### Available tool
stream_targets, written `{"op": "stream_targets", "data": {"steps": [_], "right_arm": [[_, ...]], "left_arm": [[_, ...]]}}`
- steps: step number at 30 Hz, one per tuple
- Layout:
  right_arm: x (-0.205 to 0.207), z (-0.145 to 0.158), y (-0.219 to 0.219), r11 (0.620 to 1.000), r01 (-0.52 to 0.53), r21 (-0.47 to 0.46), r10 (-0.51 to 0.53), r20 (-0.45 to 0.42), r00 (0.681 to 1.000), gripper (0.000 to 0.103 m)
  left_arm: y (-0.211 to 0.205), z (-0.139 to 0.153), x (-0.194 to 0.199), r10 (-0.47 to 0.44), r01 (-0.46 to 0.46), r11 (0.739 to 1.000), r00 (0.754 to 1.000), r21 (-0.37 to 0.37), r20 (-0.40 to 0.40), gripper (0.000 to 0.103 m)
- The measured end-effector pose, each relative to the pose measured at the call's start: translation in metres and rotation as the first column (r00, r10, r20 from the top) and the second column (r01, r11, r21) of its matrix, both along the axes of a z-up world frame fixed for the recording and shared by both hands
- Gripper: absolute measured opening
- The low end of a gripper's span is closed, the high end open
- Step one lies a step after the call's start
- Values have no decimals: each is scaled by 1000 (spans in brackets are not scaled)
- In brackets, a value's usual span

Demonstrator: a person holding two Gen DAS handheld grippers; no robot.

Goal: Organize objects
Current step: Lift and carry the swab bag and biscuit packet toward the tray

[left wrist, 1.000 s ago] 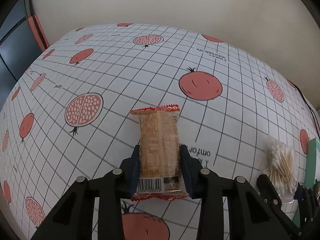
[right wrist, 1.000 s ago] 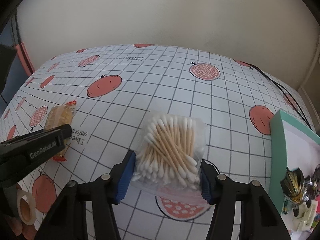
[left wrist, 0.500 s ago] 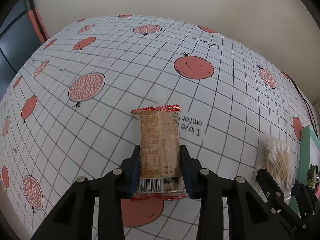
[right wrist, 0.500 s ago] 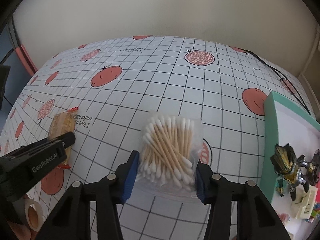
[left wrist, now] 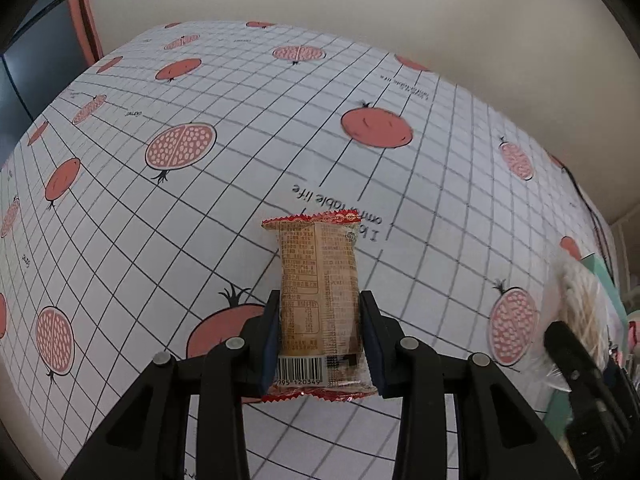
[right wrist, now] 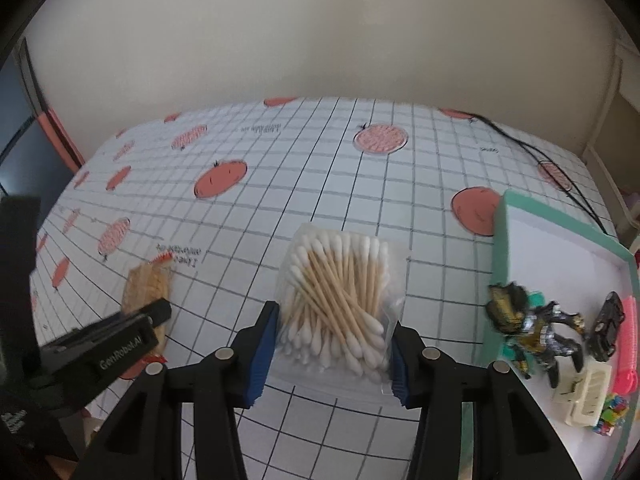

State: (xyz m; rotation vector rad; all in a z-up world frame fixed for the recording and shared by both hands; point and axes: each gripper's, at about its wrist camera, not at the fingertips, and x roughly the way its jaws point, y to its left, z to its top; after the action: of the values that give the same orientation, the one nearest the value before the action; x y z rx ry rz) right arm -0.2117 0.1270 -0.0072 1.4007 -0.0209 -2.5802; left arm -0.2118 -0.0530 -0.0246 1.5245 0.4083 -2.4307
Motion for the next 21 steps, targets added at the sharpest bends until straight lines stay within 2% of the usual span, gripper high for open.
{"op": "stream_targets", "data": {"steps": [5, 10, 21], "right_arm": [[5, 24, 15, 999, 11, -39, -13, -58, 998, 51], [6, 40, 26, 999, 12, -32, -15, -109, 994, 51], [-1, 56, 64, 997, 65, -48, -71, -153, 986, 51]], "left_arm": [[8, 14, 1, -11, 11, 1000, 999, 3, -45, 38], [19, 35, 2, -28, 31, 999, 993, 26, -115, 38], [74, 75, 4, -158, 174, 984, 957, 46, -245, 38]]}}
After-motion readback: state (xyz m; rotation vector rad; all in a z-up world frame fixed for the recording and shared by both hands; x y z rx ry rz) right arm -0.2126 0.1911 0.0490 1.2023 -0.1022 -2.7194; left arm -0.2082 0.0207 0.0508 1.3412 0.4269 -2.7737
